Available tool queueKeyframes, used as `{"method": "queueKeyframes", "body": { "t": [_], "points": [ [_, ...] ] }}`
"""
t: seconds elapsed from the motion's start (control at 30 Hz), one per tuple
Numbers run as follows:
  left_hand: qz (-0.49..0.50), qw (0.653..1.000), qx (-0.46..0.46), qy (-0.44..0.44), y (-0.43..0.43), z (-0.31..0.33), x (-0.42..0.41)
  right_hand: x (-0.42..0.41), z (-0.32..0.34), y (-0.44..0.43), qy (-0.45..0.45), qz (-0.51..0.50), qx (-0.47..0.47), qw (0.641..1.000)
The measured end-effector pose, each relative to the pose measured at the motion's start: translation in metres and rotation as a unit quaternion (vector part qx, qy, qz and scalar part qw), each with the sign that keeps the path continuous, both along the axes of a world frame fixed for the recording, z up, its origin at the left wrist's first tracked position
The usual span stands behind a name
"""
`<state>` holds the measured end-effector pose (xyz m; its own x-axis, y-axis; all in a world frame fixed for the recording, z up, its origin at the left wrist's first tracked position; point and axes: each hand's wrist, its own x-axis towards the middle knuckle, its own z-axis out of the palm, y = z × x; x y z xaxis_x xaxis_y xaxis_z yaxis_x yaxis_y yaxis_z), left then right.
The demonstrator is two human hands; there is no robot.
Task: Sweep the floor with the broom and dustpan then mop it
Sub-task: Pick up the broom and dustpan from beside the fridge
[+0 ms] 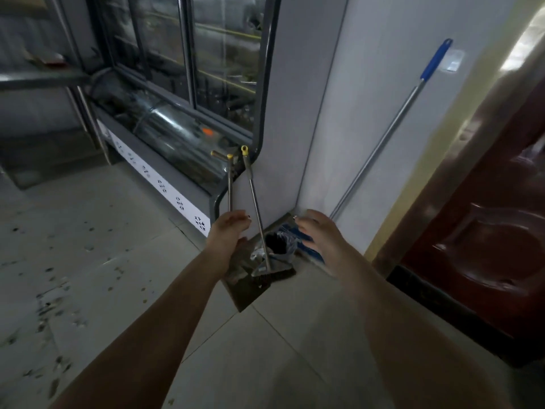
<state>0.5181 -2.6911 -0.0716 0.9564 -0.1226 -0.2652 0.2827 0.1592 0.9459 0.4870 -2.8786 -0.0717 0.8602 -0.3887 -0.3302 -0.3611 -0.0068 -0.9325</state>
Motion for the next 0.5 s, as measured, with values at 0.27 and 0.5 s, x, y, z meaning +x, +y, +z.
{"method": "queueKeyframes", "body": {
  "t": [0.27, 0.5],
  "points": [
    [0.058, 0.998, 0.023, 0.019, -0.039, -0.007, 0.102, 0.132, -0.033, -0.044, 0.020, 0.062, 0.037, 0.997],
    [0.062, 0.998, 0.016, 0.016, -0.059, -0.033, 0.228, 0.270, -0.057, -0.062, 0.037, 0.103, 0.015, 0.994]
  ]
}}
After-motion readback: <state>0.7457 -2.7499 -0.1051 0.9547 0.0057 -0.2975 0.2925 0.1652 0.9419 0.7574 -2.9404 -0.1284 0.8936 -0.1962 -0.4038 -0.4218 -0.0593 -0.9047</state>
